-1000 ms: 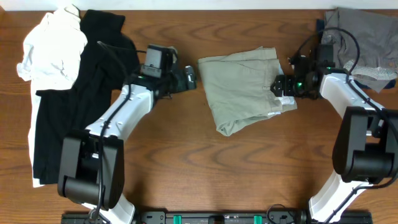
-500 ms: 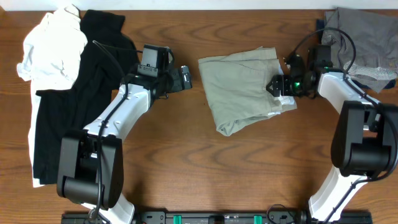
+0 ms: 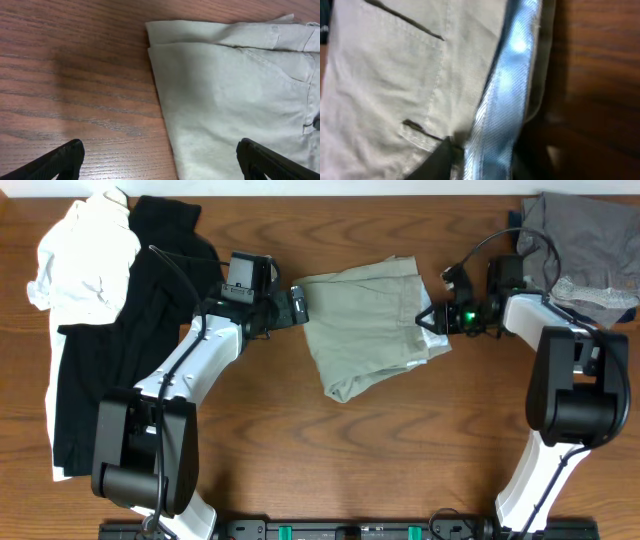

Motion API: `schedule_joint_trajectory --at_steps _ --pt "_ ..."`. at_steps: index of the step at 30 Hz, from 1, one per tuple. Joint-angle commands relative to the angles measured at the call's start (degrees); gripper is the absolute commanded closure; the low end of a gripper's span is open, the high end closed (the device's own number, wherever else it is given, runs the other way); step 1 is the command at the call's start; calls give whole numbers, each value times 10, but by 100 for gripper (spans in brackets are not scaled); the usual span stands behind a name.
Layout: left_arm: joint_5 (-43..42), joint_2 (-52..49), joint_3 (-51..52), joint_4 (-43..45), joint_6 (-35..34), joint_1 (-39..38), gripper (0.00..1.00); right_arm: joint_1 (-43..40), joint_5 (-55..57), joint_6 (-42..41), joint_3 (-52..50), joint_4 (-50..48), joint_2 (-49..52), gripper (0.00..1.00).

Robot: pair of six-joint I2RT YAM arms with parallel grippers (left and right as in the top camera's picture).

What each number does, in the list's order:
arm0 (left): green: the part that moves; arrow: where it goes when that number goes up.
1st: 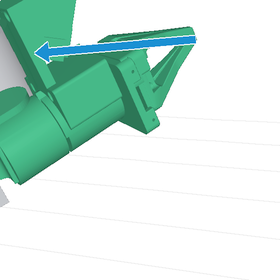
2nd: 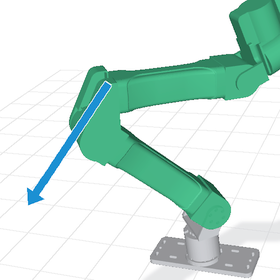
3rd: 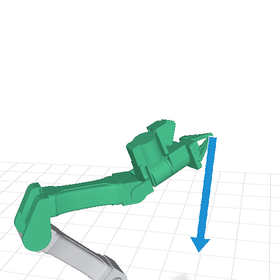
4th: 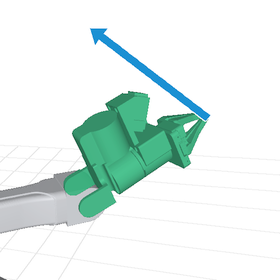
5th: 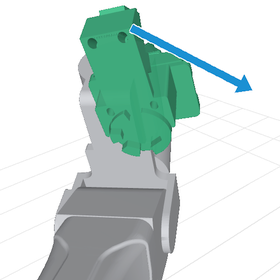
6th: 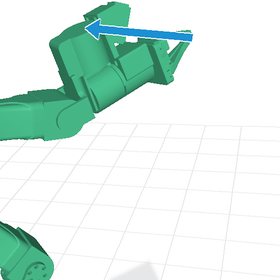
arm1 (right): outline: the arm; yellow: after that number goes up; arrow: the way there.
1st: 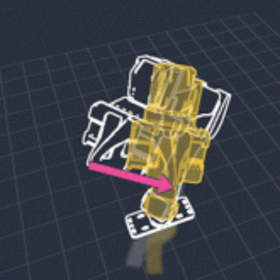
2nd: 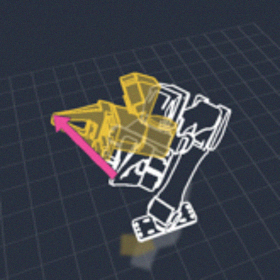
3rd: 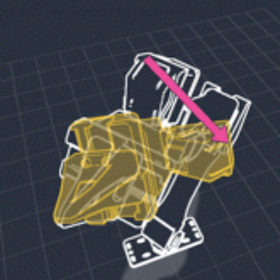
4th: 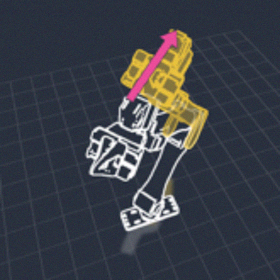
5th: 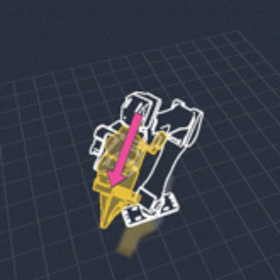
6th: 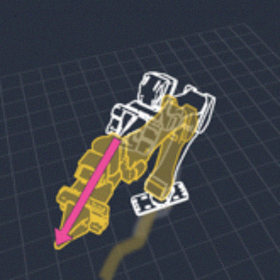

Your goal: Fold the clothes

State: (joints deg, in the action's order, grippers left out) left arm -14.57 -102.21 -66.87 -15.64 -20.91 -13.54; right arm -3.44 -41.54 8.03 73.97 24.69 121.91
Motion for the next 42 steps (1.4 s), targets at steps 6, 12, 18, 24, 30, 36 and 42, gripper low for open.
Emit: schedule_joint_trajectory --at_steps 6,12,18,24,30,36,42 --pt "10 15 -7 -5 7 1 2 25 -21 -36 -26 -2 37 99" --pt "10 15 -7 -8 7 1 2 16 31 -224 -26 -11 27 99" --pt "10 15 -7 -8 7 1 2 37 66 -297 -26 -22 16 99" --pt "12 15 -7 -8 7 1 2 66 191 -243 -26 -23 -16 99" --pt "12 15 -7 -8 7 1 2 67 280 -154 -26 -3 -75 99" --pt "12 15 -7 -8 7 1 2 68 281 -22 -26 34 -132 99" --pt "12 15 -7 -8 7 1 2 68 281 -2 -26 78 -144 73"
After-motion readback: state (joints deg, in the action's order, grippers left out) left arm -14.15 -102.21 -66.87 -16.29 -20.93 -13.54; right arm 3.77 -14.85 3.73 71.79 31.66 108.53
